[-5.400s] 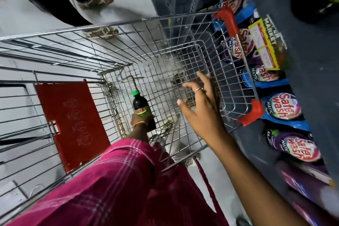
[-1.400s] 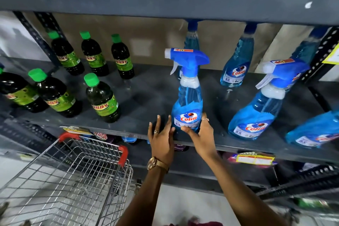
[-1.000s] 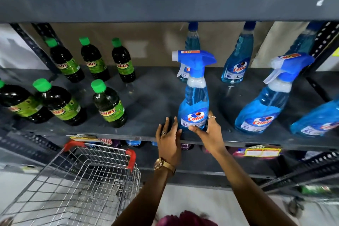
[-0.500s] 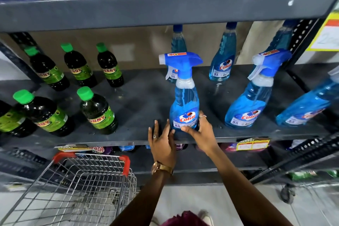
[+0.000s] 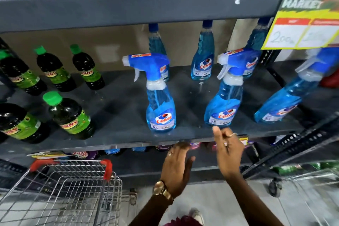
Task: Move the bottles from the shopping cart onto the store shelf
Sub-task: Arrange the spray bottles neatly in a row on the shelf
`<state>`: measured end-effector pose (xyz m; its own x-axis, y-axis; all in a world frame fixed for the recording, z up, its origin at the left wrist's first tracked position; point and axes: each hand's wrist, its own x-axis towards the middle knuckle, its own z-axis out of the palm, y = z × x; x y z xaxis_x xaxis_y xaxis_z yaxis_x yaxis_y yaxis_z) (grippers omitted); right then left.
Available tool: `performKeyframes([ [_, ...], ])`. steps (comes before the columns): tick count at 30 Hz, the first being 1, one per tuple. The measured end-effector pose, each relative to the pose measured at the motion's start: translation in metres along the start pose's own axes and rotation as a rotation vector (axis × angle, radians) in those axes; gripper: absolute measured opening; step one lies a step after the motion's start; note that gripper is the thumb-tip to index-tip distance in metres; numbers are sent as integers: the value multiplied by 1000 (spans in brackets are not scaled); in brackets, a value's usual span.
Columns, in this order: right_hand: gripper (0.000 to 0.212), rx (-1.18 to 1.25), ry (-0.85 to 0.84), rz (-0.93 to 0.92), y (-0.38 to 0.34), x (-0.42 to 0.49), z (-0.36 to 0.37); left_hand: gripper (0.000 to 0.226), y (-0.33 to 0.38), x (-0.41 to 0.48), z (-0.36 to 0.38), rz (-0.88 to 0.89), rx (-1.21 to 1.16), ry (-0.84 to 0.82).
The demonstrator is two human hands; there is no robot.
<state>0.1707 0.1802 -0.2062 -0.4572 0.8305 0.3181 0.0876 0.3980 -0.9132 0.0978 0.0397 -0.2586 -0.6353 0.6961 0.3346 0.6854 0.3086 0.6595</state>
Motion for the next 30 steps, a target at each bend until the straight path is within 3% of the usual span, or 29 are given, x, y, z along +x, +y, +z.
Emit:
performKeyframes([
  [4, 38, -62, 60, 73, 24, 28, -38, 39, 30, 38, 31, -93, -71, 89],
  [7, 72, -125, -139, 88, 37, 61, -44, 43, 44, 66, 51, -153, 30, 225],
  [10, 58, 44, -364, 162, 38, 82, -36, 47, 44, 79, 65, -207, 174, 278],
  [12, 48, 12, -400, 190, 46, 88, -32, 51, 41, 79, 72, -249, 226, 275],
  [16, 50, 2, -473, 214, 54, 96, -29, 51, 39, 81, 77, -280, 238, 297],
  [22, 53, 9, -559, 218, 56, 101, -35, 37, 38, 81, 78, -251, 239, 326],
  [30, 44, 13, -539, 174, 52, 97, -35, 47, 44, 74, 79, -282, 254, 301],
])
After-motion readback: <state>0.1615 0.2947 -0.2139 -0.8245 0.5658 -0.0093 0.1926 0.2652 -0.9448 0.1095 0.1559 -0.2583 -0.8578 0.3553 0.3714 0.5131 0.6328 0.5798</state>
